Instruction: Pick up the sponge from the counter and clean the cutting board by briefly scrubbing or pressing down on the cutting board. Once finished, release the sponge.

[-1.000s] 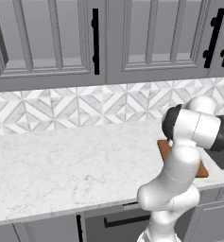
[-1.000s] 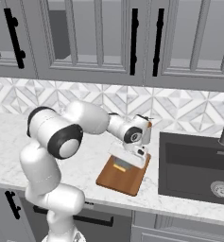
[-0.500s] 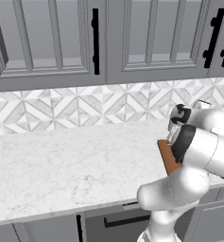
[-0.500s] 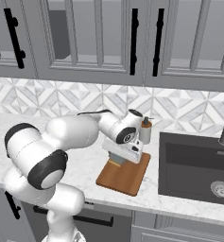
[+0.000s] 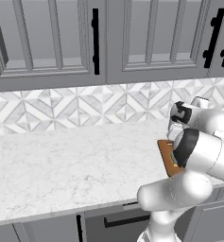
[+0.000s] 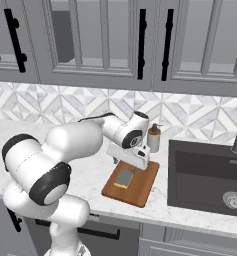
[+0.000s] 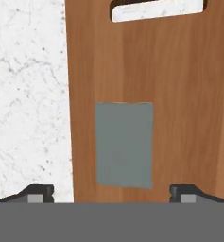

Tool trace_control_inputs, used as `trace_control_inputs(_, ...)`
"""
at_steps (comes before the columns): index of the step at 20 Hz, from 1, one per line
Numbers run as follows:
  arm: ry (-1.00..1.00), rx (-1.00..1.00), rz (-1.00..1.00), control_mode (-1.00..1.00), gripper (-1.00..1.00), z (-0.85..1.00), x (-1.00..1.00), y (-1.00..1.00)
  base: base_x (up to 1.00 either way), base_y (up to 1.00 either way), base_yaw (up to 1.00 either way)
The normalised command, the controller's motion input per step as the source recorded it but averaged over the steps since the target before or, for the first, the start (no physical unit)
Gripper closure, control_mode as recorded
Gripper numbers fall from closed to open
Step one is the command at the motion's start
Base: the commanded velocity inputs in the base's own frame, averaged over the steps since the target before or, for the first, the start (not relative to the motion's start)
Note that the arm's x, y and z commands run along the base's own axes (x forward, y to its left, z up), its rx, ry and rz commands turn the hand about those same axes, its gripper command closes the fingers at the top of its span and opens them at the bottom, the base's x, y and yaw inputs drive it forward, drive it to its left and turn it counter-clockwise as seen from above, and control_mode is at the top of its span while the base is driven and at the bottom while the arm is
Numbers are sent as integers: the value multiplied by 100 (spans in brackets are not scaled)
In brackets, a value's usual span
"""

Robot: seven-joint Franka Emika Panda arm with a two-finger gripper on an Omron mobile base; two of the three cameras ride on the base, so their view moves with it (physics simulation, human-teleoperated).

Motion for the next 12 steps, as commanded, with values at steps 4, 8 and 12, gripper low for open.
trace_control_inputs(4,-6,0,-3,-100,-100,41,-25,-8,0,0,0)
trace_control_inputs(8,-19,0,0,-100,-100,57,-90,0,0,0,0)
trace_control_inputs(12,-22,0,0,-100,-100,74,-93,9,0,0,0)
